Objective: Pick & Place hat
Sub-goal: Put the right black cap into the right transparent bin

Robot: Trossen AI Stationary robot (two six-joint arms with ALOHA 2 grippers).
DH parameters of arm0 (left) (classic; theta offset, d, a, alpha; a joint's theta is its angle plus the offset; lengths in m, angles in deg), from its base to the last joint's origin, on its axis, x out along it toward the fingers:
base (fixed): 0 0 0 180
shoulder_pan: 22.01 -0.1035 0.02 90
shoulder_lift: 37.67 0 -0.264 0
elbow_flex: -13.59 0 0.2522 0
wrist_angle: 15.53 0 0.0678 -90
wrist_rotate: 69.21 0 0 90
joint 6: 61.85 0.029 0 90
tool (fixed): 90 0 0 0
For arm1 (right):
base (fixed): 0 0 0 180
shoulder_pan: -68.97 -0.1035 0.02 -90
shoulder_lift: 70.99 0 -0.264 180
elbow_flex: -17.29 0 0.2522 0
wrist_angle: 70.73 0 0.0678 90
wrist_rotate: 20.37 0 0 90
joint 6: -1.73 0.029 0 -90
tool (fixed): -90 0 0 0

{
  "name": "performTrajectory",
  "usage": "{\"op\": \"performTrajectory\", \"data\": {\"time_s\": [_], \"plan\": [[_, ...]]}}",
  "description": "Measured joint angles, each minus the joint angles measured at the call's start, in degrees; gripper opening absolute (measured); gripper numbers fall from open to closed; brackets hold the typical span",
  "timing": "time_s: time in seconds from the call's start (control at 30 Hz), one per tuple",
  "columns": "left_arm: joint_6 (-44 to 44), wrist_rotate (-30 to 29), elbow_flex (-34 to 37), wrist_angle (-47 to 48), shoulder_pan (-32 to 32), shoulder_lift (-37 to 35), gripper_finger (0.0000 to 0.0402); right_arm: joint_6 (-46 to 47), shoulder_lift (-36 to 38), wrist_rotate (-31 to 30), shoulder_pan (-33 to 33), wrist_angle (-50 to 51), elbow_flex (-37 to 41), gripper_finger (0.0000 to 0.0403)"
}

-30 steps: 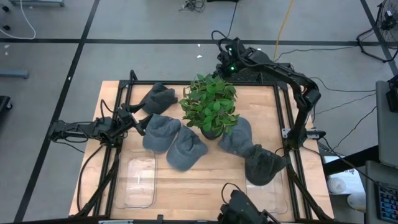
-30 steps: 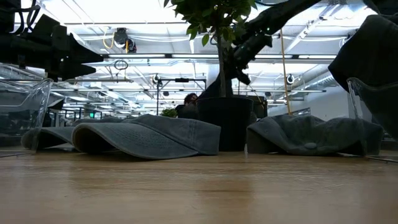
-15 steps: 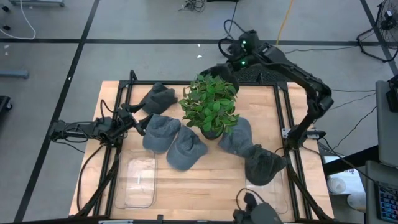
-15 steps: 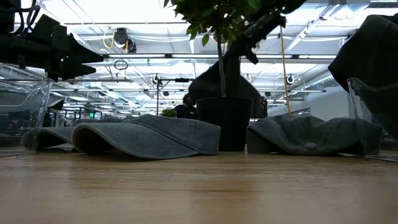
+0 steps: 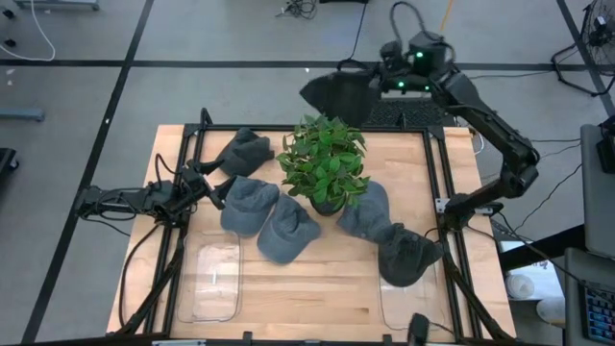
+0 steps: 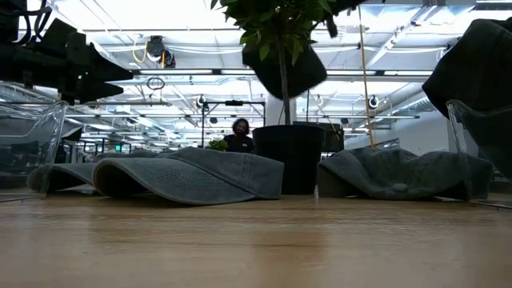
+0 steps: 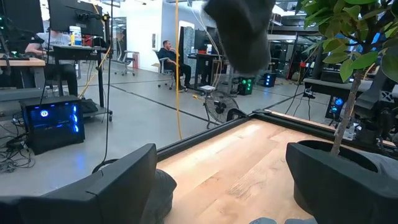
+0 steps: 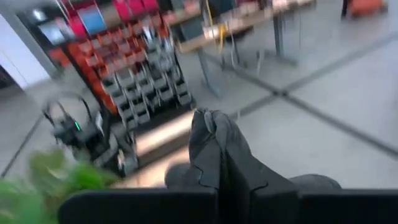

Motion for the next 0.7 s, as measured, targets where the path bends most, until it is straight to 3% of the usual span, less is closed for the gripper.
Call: {"op": "performTrajectory", "data": {"time_s": [0.33,0.7], "plan": [[0.00,0.01,0.00,0.00,-0.01,0.00,0.0365,9.68,4.03,5.46,-0.02,-21.03,-0.55,0.0000],[0.00,0.01,0.01,0.00,-0.02,0.02,0.0365,11.45,4.09,10.35,-0.05,-21.34,-14.40,0.0000]]}}
